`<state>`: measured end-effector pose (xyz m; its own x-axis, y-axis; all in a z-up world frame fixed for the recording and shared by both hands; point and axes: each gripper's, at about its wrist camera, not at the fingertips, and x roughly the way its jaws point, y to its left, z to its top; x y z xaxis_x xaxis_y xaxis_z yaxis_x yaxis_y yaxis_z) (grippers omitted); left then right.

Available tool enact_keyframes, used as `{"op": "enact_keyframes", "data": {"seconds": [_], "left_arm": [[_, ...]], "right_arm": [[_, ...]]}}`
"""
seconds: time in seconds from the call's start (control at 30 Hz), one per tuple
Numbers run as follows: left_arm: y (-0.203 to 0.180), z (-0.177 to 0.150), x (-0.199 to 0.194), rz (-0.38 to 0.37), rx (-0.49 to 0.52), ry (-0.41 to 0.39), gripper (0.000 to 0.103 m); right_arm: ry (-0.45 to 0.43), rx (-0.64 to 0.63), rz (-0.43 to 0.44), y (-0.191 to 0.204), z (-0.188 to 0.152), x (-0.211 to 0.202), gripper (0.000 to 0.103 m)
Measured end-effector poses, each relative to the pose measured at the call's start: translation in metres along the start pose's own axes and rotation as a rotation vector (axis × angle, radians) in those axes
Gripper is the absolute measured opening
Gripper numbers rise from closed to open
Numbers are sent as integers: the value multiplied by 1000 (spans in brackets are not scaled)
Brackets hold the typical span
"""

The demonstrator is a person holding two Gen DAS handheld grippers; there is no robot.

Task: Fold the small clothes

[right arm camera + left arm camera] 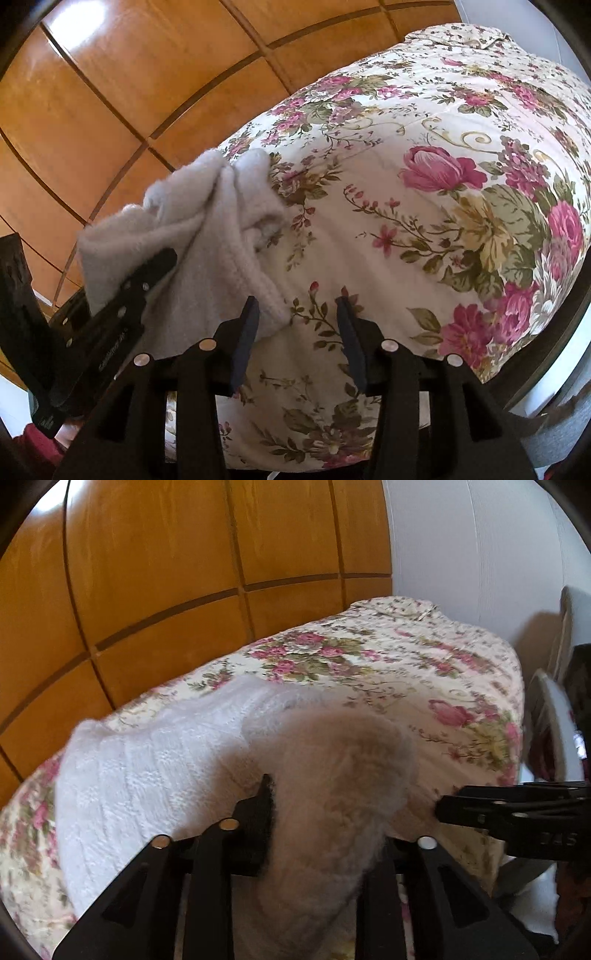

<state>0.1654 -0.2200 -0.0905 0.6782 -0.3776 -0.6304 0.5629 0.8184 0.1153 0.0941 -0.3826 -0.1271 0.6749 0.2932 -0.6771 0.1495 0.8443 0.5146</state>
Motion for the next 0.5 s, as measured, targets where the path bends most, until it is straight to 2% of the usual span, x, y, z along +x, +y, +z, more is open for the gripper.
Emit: {"op": "enact_keyframes", "data": {"seconds": [0.03, 0.07, 0.1, 0.13, 0.2, 0.27, 0.33, 0.43, 0.5], "left_arm": [[1, 0, -4, -20, -20, -3, 43], [3, 0, -9, -52, -45, -8, 51], [8, -1, -19, -121, -81, -25, 64], [10, -2, -28, -174, -109, -49, 71], [16, -8, -50, -233, -148, -98, 73], [24, -13, -69, -261, -170, -155, 73], [42, -20, -92, -231, -212, -229, 81], [82, -31, -108, -141, -365, -285, 81], [113, -39, -108, -71, -492, -286, 81]], "right_arm": [[-3, -3, -1, 1, 0, 0, 45], [-10, -4, -2, 1, 0, -1, 45], [-16, -4, -2, 2, 1, -1, 45], [-22, -3, 0, 2, 2, -2, 45], [-46, -8, 10, 6, 4, -8, 45], [-72, -19, 34, 11, 7, -15, 47], [-97, -24, 86, 19, 12, -23, 52], [-100, -28, 224, 38, 21, -29, 64], [-83, -8, 306, 48, 27, -26, 80]]}}
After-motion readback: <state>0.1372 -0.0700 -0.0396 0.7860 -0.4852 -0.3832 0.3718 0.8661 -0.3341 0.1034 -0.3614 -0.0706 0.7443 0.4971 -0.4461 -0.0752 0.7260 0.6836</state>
